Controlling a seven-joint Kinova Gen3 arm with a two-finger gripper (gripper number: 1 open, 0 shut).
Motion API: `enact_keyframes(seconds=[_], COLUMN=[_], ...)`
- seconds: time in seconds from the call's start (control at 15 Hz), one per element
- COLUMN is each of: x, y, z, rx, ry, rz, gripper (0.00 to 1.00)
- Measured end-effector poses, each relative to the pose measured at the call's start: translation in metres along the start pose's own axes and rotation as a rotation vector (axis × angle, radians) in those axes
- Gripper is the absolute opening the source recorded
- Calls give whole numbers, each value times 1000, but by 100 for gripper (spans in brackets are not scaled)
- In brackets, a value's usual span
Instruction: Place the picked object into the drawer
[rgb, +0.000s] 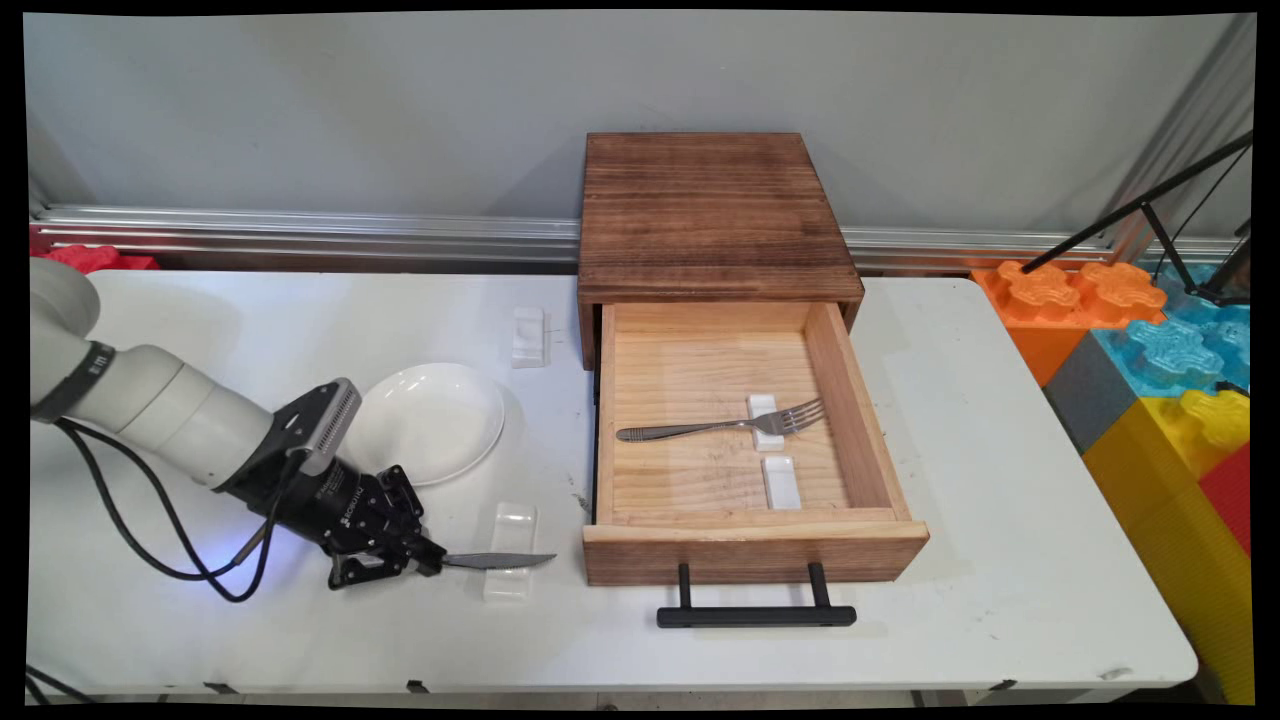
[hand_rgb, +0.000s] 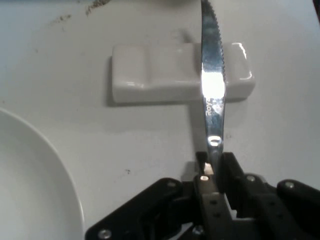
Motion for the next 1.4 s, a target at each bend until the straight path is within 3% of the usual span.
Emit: enact_keyframes(seconds=[0.67,1.4], x=[7,35], y=[-5,-14], z=[-10,-89], rx=[-8,-1], ry=[0,-28], rz=[12,-10], gripper=[0,0])
